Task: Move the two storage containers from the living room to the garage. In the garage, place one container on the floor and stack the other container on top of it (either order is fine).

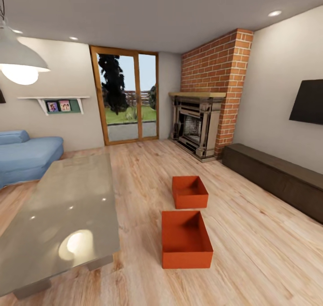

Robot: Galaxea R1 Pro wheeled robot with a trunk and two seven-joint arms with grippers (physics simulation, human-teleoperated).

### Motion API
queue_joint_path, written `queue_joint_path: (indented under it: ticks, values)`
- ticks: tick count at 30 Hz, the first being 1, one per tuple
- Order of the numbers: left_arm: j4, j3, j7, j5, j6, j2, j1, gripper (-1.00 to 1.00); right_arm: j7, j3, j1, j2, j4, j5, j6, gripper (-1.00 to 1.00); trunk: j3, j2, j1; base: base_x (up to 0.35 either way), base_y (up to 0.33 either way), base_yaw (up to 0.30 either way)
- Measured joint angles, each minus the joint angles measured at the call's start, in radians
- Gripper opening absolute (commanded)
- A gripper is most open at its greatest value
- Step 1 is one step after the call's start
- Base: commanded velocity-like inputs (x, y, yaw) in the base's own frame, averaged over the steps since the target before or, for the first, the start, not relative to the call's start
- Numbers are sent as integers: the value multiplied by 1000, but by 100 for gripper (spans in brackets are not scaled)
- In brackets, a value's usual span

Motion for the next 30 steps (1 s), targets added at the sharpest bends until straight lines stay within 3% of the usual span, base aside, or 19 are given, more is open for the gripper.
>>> queue_joint_path:
  ticks: [20, 30]
  values:
    - [0, 0, 0, 0, 0, 0, 0, 100, 0, 0, 0, 0, 2, 0, 0, 100, -21, 0, 0, 20, -11, 0]
    - [0, 0, 0, 0, 0, 0, 0, 100, 0, 0, 0, 0, 1, 0, 0, 100, -25, 0, 0, 155, -142, 0]
